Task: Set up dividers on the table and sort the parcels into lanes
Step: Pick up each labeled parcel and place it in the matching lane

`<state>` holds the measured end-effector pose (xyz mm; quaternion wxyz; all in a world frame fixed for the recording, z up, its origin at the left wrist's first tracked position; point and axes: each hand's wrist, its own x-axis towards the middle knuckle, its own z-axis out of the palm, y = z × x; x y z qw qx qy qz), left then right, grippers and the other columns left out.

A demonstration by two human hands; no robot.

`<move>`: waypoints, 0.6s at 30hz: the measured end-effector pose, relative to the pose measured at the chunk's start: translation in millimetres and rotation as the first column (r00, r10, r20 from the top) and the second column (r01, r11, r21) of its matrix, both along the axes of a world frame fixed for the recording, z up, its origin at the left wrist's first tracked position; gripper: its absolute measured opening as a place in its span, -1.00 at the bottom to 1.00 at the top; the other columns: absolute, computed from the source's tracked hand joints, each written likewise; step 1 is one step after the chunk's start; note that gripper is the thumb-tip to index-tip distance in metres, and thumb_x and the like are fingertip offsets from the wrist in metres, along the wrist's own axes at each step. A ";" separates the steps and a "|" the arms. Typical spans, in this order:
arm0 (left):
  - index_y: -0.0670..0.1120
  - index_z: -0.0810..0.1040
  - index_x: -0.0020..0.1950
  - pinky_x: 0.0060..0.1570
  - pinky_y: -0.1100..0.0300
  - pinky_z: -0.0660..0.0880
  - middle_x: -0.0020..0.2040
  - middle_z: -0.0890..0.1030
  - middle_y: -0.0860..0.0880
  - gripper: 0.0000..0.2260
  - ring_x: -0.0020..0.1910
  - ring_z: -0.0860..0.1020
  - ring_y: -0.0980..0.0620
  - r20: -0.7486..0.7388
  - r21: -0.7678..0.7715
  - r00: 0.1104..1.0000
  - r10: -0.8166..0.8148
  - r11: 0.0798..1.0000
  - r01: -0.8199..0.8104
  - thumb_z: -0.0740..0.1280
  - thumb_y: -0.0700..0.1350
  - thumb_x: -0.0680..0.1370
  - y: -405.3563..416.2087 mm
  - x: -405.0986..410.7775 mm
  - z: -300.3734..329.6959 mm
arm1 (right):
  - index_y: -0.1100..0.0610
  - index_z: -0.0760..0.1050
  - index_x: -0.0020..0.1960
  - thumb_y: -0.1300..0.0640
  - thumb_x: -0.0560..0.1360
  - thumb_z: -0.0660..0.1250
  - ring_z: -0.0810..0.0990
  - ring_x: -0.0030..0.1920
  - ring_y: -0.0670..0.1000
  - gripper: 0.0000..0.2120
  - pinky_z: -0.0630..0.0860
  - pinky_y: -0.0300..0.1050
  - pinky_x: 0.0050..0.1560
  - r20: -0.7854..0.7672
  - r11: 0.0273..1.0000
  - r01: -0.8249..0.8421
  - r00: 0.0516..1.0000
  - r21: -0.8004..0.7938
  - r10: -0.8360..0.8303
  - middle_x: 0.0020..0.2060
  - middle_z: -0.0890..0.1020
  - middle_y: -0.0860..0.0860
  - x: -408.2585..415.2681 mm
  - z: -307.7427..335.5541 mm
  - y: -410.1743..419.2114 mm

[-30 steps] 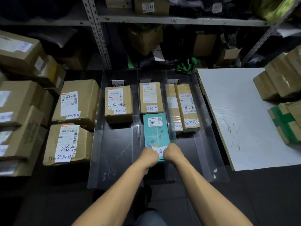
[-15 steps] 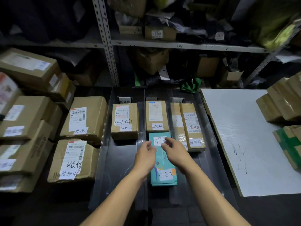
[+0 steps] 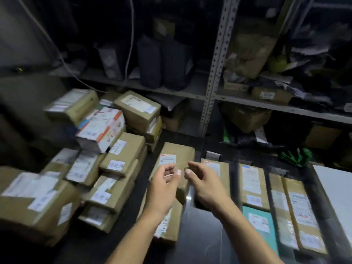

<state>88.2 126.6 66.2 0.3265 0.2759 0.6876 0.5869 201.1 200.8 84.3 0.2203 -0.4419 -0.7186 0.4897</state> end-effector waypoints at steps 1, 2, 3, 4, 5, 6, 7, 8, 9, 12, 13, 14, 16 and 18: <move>0.05 0.56 0.08 -0.10 0.40 0.49 0.00 0.65 0.06 -0.87 -0.10 0.61 0.31 0.007 -0.002 0.999 0.036 0.999 -0.036 0.37 -0.14 0.56 -9.8 -21.4 -0.8 | 0.07 0.48 0.36 0.03 0.59 0.32 0.59 0.21 -0.11 -0.64 0.48 -0.16 0.27 -0.004 0.999 -0.030 1.000 -0.025 0.030 0.20 0.63 -0.05 -21.9 -1.8 -5.6; 0.05 0.56 0.08 -0.10 0.41 0.50 0.00 0.65 0.06 -0.87 -0.10 0.61 0.31 0.011 -0.007 0.997 0.075 0.997 -0.075 0.37 -0.14 0.56 -19.6 -42.4 -1.9 | 0.06 0.48 0.37 0.01 0.59 0.32 0.59 0.20 -0.11 -0.63 0.50 -0.08 0.29 -0.012 0.997 -0.060 0.998 -0.049 0.060 0.20 0.63 -0.05 -43.3 -4.2 -11.1; 0.05 0.56 0.08 -0.09 0.41 0.50 -0.01 0.65 0.06 -0.87 -0.09 0.61 0.30 0.009 -0.016 0.993 0.115 0.993 -0.115 0.37 -0.14 0.56 -29.5 -63.0 -3.8 | 0.06 0.47 0.37 0.00 0.59 0.32 0.60 0.19 -0.10 -0.63 0.51 -0.02 0.29 -0.018 0.994 -0.090 0.996 -0.064 0.089 0.20 0.64 -0.05 -64.6 -6.9 -16.6; 0.06 0.55 0.09 -0.05 0.38 0.51 0.00 0.65 0.06 -0.87 -0.08 0.61 0.28 0.002 -0.023 0.988 0.152 0.988 -0.152 0.37 -0.13 0.56 -39.2 -83.0 -6.2 | 0.06 0.47 0.37 -0.01 0.60 0.31 0.60 0.19 -0.10 -0.63 0.52 0.00 0.28 -0.018 0.990 -0.121 0.993 -0.067 0.120 0.19 0.64 -0.04 -85.4 -10.1 -21.6; 0.05 0.55 0.09 0.01 0.32 0.52 0.01 0.65 0.06 -0.87 -0.05 0.61 0.27 -0.006 -0.029 0.983 0.183 0.983 -0.183 0.37 -0.12 0.56 -47.8 -101.6 -8.2 | 0.05 0.48 0.37 -0.02 0.60 0.31 0.61 0.18 -0.10 -0.63 0.52 0.00 0.28 -0.012 0.987 -0.147 0.989 -0.067 0.147 0.18 0.64 -0.04 -105.3 -13.2 -26.2; 0.04 0.55 0.08 0.03 0.29 0.52 0.02 0.64 0.06 -0.88 -0.05 0.61 0.27 -0.011 -0.029 0.977 0.211 0.977 -0.211 0.37 -0.12 0.57 -56.1 -119.7 -10.2 | 0.05 0.49 0.36 -0.02 0.60 0.31 0.61 0.17 -0.11 -0.64 0.52 0.00 0.27 -0.013 0.984 -0.162 0.987 -0.075 0.162 0.17 0.65 -0.05 -124.5 -16.9 -30.3; 0.03 0.55 0.08 0.01 0.31 0.51 0.02 0.64 0.06 -0.88 -0.06 0.61 0.29 -0.010 -0.025 0.971 0.237 0.971 -0.237 0.37 -0.12 0.57 -63.3 -136.6 -12.3 | 0.05 0.50 0.35 -0.02 0.59 0.31 0.62 0.15 -0.12 -0.65 0.54 0.00 0.26 -0.018 0.982 -0.167 0.986 -0.091 0.167 0.15 0.66 -0.06 -143.2 -20.6 -33.9; 0.02 0.54 0.08 -0.04 0.37 0.50 0.01 0.64 0.06 -0.88 -0.09 0.61 0.32 -0.006 -0.020 0.965 0.263 0.965 -0.263 0.37 -0.13 0.57 -69.7 -152.4 -14.1 | 0.07 0.50 0.34 -0.02 0.59 0.31 0.64 0.12 -0.14 -0.64 0.55 -0.01 0.24 -0.023 0.979 -0.171 0.985 -0.109 0.169 0.13 0.67 -0.06 -161.3 -24.4 -37.1; 0.01 0.54 0.08 -0.10 0.43 0.49 0.00 0.64 0.06 -0.88 -0.11 0.60 0.35 -0.003 -0.020 0.958 0.288 0.957 -0.288 0.38 -0.13 0.56 -75.0 -167.7 -15.9 | 0.08 0.51 0.34 -0.02 0.59 0.32 0.65 0.09 -0.15 -0.64 0.56 -0.01 0.22 -0.028 0.976 -0.174 0.985 -0.129 0.172 0.11 0.67 -0.07 -179.1 -27.6 -40.1; 0.03 0.52 0.10 -0.21 0.54 0.44 0.00 0.61 0.15 -0.85 -0.11 0.56 0.45 -0.021 -0.044 0.938 0.346 0.937 -0.347 0.39 -0.08 0.55 -81.6 -208.4 -21.0 | 0.13 0.51 0.33 0.00 0.59 0.32 0.68 0.02 -0.12 -0.64 0.59 0.00 0.17 -0.048 0.970 -0.166 0.986 -0.176 0.160 0.06 0.69 -0.03 -227.8 -35.5 -45.2; 0.06 0.51 0.12 -0.22 0.55 0.44 0.00 0.60 0.20 -0.83 -0.10 0.55 0.45 -0.031 -0.059 0.931 0.363 0.929 -0.364 0.39 -0.04 0.55 -80.7 -220.4 -21.4 | 0.14 0.51 0.33 0.00 0.59 0.32 0.69 -0.02 -0.12 -0.64 0.61 -0.04 0.12 -0.050 0.970 -0.159 0.987 -0.186 0.152 0.03 0.70 -0.02 -242.2 -37.0 -45.7; 0.08 0.50 0.15 -0.20 0.53 0.43 0.02 0.58 0.22 -0.80 -0.06 0.55 0.42 -0.034 -0.068 0.924 0.381 0.921 -0.383 0.38 -0.02 0.55 -78.6 -232.7 -21.7 | 0.13 0.51 0.33 0.00 0.59 0.31 0.70 -0.07 -0.14 -0.64 0.62 -0.08 0.06 -0.049 0.969 -0.152 0.988 -0.195 0.145 -0.01 0.70 -0.03 -256.0 -38.5 -45.6; 0.04 0.47 0.25 -0.10 0.47 0.39 0.11 0.56 0.16 -0.71 0.03 0.53 0.31 -0.012 -0.071 0.909 0.416 0.907 -0.415 0.38 0.02 0.55 -70.5 -256.8 -21.4 | 0.10 0.49 0.35 -0.05 0.59 0.30 0.70 -0.10 -0.16 -0.61 0.60 -0.06 0.09 -0.030 0.968 -0.146 0.989 -0.204 0.143 -0.04 0.69 -0.08 -280.5 -41.6 -43.8; 0.00 0.43 0.33 -0.06 0.40 0.38 0.21 0.53 0.08 -0.62 0.04 0.50 0.26 0.033 -0.078 0.900 0.435 0.899 -0.432 0.37 0.04 0.55 -59.6 -281.4 -19.5 | 0.05 0.43 0.38 -0.16 0.58 0.26 0.69 -0.07 -0.14 -0.55 0.57 0.05 0.18 0.005 0.970 -0.137 0.990 -0.199 0.140 -0.06 0.66 -0.14 -302.7 -44.6 -38.0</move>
